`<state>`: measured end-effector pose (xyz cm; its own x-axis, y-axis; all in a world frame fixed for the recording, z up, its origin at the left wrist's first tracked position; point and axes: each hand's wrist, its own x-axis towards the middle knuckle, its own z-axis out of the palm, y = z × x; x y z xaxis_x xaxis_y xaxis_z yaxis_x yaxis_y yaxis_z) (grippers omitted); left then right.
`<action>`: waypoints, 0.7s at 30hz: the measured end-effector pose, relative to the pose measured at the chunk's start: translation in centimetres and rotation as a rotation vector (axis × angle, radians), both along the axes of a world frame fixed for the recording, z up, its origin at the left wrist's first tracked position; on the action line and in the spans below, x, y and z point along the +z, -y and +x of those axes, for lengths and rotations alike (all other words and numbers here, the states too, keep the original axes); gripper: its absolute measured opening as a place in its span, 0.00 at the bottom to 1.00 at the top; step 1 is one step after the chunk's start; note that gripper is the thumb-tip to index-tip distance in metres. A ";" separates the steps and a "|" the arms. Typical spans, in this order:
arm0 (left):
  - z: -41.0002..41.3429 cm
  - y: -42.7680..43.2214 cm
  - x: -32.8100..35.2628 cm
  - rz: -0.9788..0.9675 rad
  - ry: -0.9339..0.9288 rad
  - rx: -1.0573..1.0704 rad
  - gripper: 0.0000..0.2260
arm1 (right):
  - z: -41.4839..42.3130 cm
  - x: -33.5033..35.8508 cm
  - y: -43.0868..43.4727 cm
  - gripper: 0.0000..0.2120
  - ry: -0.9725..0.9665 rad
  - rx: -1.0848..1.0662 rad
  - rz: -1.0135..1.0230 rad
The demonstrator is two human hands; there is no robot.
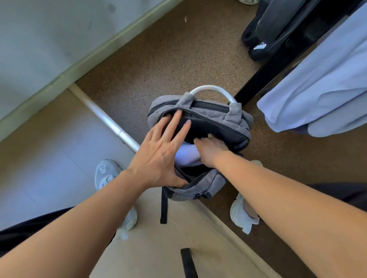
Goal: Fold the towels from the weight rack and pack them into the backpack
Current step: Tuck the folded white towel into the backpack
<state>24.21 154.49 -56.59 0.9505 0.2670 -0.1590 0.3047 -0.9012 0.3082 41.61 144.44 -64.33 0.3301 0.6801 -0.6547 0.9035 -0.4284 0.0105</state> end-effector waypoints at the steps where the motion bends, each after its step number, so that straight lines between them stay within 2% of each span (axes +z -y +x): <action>1: 0.0 0.0 0.0 -0.002 0.007 0.004 0.65 | -0.1 -1.1 -0.3 0.17 -0.015 -0.021 0.008; 4: 0.0 -0.2 -0.1 -0.010 0.026 0.018 0.65 | 0.3 -4.2 -0.3 0.26 -0.045 -0.059 -0.037; 7: 0.0 -0.3 -0.2 -0.018 0.030 0.023 0.65 | 1.2 -6.7 1.5 0.36 -0.049 -0.030 -0.243; 9: 0.1 -0.2 -0.3 -0.025 0.030 0.021 0.65 | 1.7 -7.8 2.6 0.38 -0.088 -0.042 -0.331; 11: 0.2 -0.2 -0.2 -0.029 0.023 0.015 0.66 | 1.8 -8.1 2.9 0.37 -0.158 -0.090 -0.329; 14: 0.7 -0.4 0.3 -0.038 0.010 0.019 0.68 | 2.1 -6.2 2.0 0.32 -0.252 -0.168 -0.156; 16: 1.1 -0.5 0.5 -0.058 0.009 0.033 0.67 | 2.5 -3.5 1.3 0.24 -0.312 -0.239 0.012; 18: 1.5 -0.5 0.5 -0.094 0.043 0.050 0.63 | 2.9 -0.1 1.1 0.19 -0.376 -0.328 0.146; 21: 2.3 -0.4 0.5 -0.128 0.065 0.093 0.54 | 2.7 5.2 2.2 0.15 -0.456 -0.369 0.281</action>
<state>26.47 154.90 -56.12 0.9321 0.3357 -0.1363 0.3605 -0.8221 0.4406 44.36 142.28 -59.14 0.3056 0.7409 -0.5981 0.5833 -0.6422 -0.4974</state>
